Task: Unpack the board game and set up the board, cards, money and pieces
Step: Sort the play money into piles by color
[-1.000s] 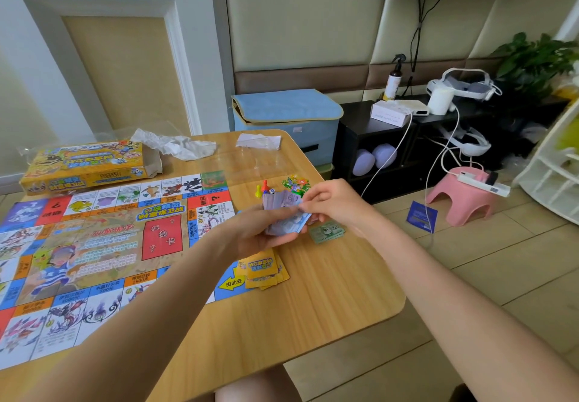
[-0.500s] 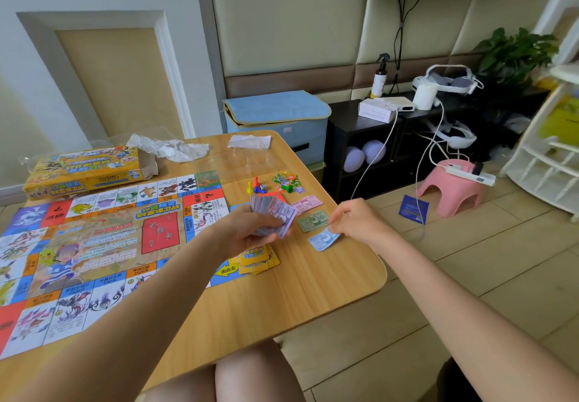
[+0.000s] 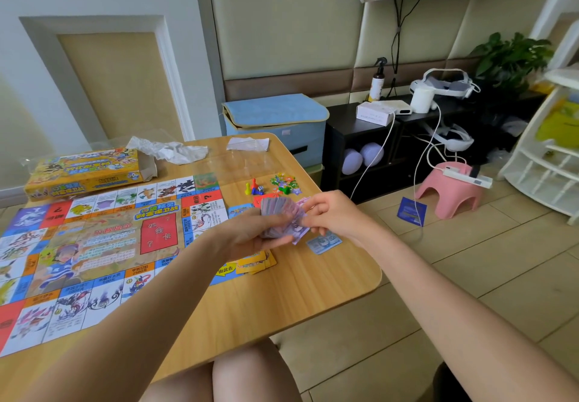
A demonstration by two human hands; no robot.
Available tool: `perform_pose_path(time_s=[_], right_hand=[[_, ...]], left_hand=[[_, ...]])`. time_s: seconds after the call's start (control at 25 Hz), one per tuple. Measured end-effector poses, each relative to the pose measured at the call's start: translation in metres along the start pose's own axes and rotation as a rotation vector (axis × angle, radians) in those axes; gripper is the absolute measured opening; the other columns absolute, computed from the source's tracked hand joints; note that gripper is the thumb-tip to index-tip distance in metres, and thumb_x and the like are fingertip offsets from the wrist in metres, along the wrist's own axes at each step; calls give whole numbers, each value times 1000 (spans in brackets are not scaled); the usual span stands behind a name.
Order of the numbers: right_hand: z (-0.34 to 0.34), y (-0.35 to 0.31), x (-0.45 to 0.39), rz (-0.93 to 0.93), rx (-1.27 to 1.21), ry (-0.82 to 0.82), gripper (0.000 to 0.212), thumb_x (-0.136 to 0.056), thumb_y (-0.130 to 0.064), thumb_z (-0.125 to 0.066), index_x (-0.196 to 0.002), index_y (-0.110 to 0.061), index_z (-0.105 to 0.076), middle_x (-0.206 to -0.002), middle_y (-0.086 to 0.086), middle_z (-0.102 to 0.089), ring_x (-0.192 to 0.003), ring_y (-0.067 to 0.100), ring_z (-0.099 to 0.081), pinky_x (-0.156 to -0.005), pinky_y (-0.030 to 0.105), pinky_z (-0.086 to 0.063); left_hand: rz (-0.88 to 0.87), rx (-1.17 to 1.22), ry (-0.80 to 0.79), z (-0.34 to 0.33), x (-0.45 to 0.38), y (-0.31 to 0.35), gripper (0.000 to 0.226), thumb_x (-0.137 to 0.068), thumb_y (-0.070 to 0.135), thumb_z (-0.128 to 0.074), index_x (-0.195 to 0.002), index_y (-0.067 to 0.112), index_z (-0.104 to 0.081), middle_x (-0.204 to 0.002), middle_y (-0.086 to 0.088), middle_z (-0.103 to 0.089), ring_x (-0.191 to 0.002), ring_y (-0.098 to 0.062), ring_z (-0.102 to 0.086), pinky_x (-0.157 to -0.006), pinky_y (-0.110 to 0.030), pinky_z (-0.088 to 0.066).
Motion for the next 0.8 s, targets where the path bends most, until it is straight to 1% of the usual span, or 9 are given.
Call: perform_pose_path(time_s=[0.08,0.16,0.2,0.36,0.52,0.6,0.68,0.76,0.8], right_hand=[[2,1,-3,4,-50,48,26,-78,-2,-72,-103,-1,-64,-56,-2,-61,-49,11,-51,-48,18,-42],[8,1,-3,-15,-49,79,22,-79,-3,-70,-101,-5,-64,-59,0,-59,-46,6,-49,-47,17,-40],[10,3,-2,-41,-31,62,19,-80,-3,-69,-98,-8,-64,-62,2,-58,-46,6,-48,-46,17,-38],[18,13,12,-174,76,-68,11,-81,1,-66,-89,-5,-61,-64,7,-59,-46,8,-47,-40,16,-33],[23,18,32,-221,186,-118,14,-80,0,-67,-89,-5,-58,-63,5,-59,-48,8,-48,-41,17,-34],[24,23,40,-218,308,-100,15,-77,-3,-71,-83,-10,-59,-63,0,-56,-51,7,-47,-44,16,-34],[24,29,49,-209,431,-61,16,-75,-7,-74,-78,-12,-60,-69,-6,-53,-61,3,-46,-50,17,-34],[24,31,53,-183,463,2,15,-76,-10,-74,-80,-13,-60,-74,-8,-52,-68,2,-47,-55,17,-35],[25,29,53,-155,426,51,16,-76,-12,-75,-80,-13,-59,-76,-8,-53,-70,4,-49,-56,18,-36]], left_hand=[[-1,139,12,4,0,3,12,-88,1,-58,-99,2,-60,-86,-12,-71,-71,-18,-70,-60,-28,-59],[-15,137,49,11,-1,6,22,-87,-2,-57,-108,2,-55,-89,-15,-70,-69,-21,-71,-57,-28,-59],[-20,97,54,15,-1,6,24,-87,-3,-57,-110,3,-54,-91,-15,-70,-70,-22,-71,-57,-28,-59],[-10,-92,20,13,2,1,15,-88,-1,-57,-100,6,-59,-81,-10,-73,-69,-16,-72,-53,-20,-56],[-33,-130,45,3,6,-5,15,-85,-2,-60,-97,8,-60,-68,-6,-72,-59,-13,-69,-50,-18,-55],[-39,-111,72,0,7,-8,16,-84,-4,-61,-97,5,-60,-70,-8,-70,-56,-13,-68,-49,-18,-54],[-39,-110,98,-1,5,-13,20,-82,-4,-63,-100,4,-59,-80,-10,-66,-56,-12,-67,-49,-18,-54],[-33,-124,106,-3,5,-17,16,-81,-4,-64,-94,4,-59,-82,-11,-63,-54,-11,-66,-47,-17,-53],[-27,-134,107,-4,5,-18,14,-80,-5,-65,-90,5,-60,-81,-11,-63,-55,-11,-66,-47,-17,-52]])
Point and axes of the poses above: each hand's wrist, its own x-axis away from the middle knuckle, its own z-axis out of the back of the hand, y = z × x, the point moved 4 cm from there along -x, towards the middle knuckle
